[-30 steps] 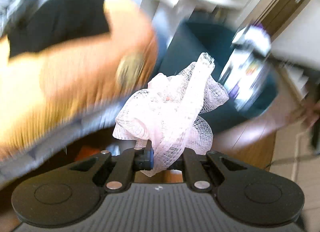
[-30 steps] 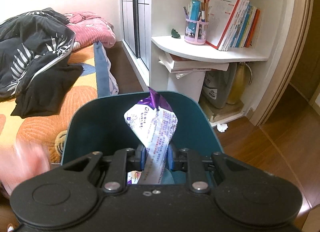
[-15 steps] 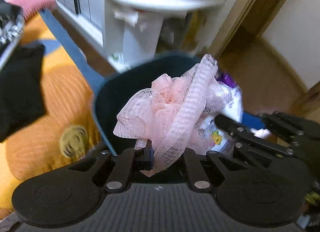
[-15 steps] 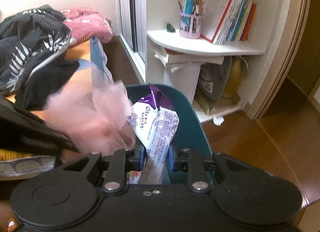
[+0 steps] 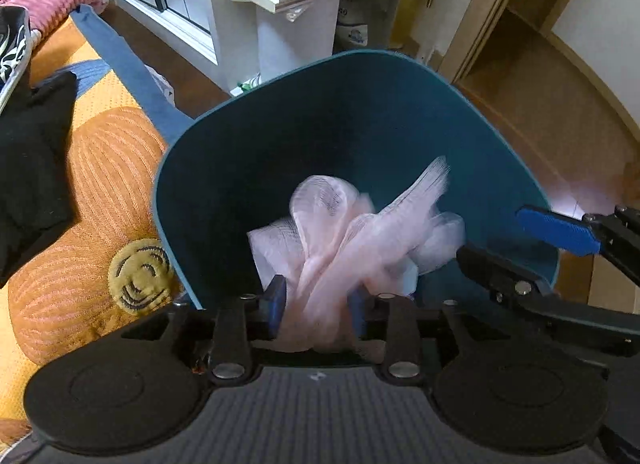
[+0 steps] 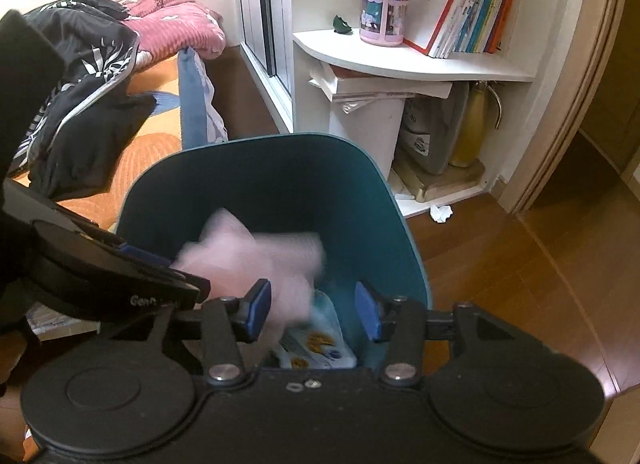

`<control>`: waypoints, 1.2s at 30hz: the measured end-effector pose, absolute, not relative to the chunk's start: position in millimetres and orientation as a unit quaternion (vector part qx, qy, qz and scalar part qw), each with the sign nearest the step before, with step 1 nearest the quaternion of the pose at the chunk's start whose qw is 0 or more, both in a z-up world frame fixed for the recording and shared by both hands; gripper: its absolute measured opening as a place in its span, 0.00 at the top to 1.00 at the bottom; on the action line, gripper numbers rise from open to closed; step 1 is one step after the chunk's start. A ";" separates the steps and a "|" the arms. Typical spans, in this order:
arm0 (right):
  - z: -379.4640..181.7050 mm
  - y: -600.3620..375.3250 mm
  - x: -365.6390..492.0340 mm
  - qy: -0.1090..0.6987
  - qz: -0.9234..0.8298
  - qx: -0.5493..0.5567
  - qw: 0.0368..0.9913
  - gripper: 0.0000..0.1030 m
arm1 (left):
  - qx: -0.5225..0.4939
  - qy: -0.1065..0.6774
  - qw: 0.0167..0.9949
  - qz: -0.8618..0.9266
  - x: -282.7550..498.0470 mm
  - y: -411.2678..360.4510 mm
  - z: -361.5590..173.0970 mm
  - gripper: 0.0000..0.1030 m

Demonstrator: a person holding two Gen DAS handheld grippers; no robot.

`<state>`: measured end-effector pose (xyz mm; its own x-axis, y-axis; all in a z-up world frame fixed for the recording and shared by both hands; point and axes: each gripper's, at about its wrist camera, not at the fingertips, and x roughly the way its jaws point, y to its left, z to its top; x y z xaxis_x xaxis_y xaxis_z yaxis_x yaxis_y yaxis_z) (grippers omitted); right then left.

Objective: Collect trash
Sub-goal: 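Lower the pink puff into the wastebasket and open the left tool, then move both tools back toward the trash under the bed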

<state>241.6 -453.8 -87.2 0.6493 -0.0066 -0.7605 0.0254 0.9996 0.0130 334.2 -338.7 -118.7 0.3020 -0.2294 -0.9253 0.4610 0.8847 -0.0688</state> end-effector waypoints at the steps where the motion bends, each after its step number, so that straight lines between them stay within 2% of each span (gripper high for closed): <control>1: -83.8 -454.2 239.2 0.418 -0.009 0.012 0.909 0.53 | 0.100 0.548 0.801 -0.217 333.1 -337.2 -115.9 0.59; 4: -72.8 -456.2 232.3 0.413 -0.007 0.016 0.911 0.51 | 0.089 0.539 0.809 -0.217 327.3 -331.4 -104.4 0.44; 17: -8.0 -425.5 187.2 0.369 0.024 0.013 0.929 0.49 | 0.059 0.501 0.833 -0.228 277.5 -281.0 -38.8 0.43; 20: 8.9 -412.1 174.8 0.356 0.037 0.014 0.934 0.49 | 0.051 0.488 0.842 -0.225 262.8 -262.0 -20.5 0.36; 25: 31.5 -379.8 153.3 0.335 0.068 0.008 0.940 0.49 | 0.032 0.470 0.854 -0.220 238.3 -224.1 7.6 0.35; 28: 41.4 -357.8 143.3 0.324 0.084 0.005 0.942 0.49 | 0.021 0.458 0.863 -0.212 221.5 -195.8 22.3 0.29; 32: 48.5 -324.1 134.7 0.319 0.110 0.005 0.941 0.49 | 0.007 0.443 0.874 -0.198 199.8 -156.3 36.3 0.26; 34: 48.8 -306.7 132.6 0.320 0.125 0.004 0.939 0.49 | 0.002 0.436 0.881 -0.187 189.2 -136.9 40.5 0.21; 36: 47.7 -289.0 129.2 0.317 0.142 0.001 0.938 0.49 | -0.001 0.427 0.887 -0.178 180.5 -119.0 43.8 0.21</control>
<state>129.2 -289.0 47.7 0.7584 0.2660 -0.5951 -0.2650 0.9599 0.0913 180.5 -119.0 43.8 0.5724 -0.3173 -0.7561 0.3149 0.9365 -0.1545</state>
